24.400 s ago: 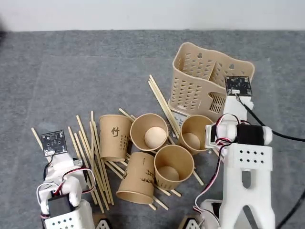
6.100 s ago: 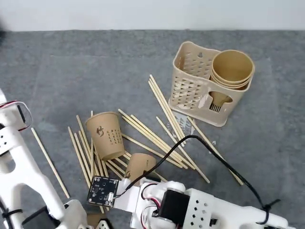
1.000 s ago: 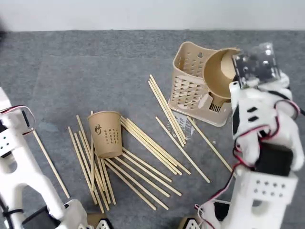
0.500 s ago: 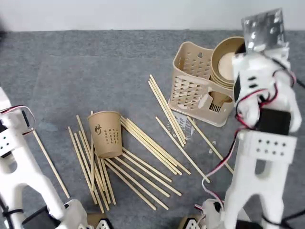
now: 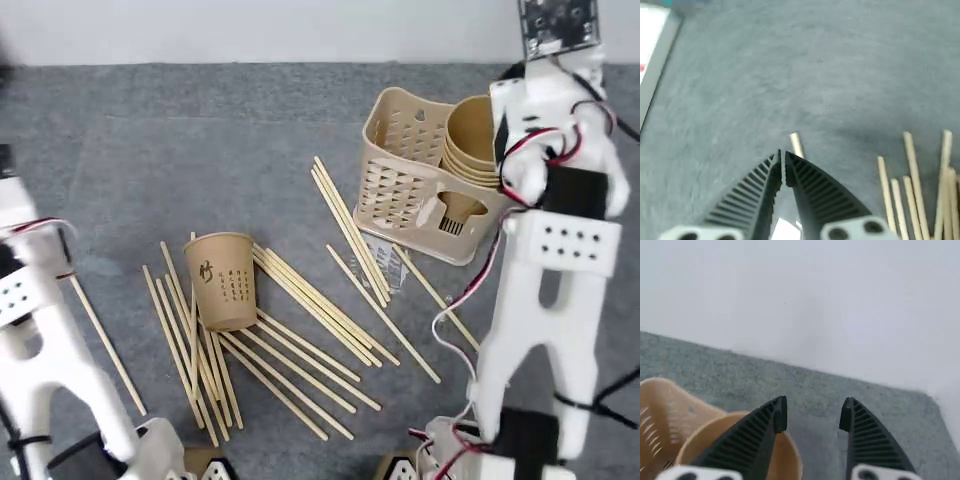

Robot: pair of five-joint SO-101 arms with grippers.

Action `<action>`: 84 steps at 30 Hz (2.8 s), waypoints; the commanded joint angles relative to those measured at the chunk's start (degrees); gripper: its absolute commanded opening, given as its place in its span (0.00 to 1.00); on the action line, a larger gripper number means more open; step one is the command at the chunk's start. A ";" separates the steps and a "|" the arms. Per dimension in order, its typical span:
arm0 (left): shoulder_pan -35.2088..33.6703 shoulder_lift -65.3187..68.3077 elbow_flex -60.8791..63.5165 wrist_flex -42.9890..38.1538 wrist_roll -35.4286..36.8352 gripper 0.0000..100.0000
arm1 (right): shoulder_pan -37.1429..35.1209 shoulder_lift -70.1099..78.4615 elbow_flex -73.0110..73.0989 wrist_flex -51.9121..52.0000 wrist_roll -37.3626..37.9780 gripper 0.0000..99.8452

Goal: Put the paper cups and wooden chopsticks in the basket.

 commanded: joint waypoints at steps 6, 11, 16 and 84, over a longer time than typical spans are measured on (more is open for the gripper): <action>13.54 -1.49 -4.44 2.46 -12.13 0.02 | -6.73 -15.52 -3.34 23.16 -1.05 0.19; 17.49 -1.49 -10.24 10.46 -13.19 0.06 | -13.58 -18.33 -3.25 34.42 -1.41 0.19; 16.88 -1.58 -14.99 15.38 -13.10 0.07 | -23.25 -17.27 -1.58 44.18 -5.27 0.20; -10.29 -1.58 -4.70 5.45 -7.38 0.07 | -57.54 14.29 2.29 26.59 -33.05 0.18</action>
